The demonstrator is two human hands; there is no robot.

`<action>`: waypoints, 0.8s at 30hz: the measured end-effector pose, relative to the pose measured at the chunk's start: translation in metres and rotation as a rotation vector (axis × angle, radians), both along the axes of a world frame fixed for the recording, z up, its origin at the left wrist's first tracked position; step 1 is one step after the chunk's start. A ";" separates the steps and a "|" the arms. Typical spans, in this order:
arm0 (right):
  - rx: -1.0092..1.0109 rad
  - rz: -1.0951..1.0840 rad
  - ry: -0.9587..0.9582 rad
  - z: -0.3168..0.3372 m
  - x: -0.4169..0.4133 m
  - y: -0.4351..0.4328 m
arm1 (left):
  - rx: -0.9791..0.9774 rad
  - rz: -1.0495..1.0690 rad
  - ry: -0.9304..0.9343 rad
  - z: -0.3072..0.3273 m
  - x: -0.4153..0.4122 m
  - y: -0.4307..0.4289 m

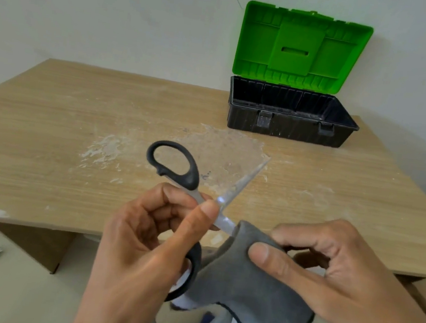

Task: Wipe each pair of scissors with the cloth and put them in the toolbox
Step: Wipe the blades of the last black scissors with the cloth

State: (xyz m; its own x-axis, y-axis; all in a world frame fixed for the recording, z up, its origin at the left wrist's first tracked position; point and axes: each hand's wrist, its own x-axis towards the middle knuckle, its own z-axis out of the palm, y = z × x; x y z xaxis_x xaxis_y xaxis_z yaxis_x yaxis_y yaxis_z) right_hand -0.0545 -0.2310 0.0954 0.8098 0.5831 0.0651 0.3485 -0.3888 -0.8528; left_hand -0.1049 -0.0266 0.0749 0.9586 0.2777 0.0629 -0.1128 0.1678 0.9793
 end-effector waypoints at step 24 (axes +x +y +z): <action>-0.054 -0.134 -0.088 0.022 0.027 -0.045 | 0.564 -0.177 -0.081 0.025 0.002 0.025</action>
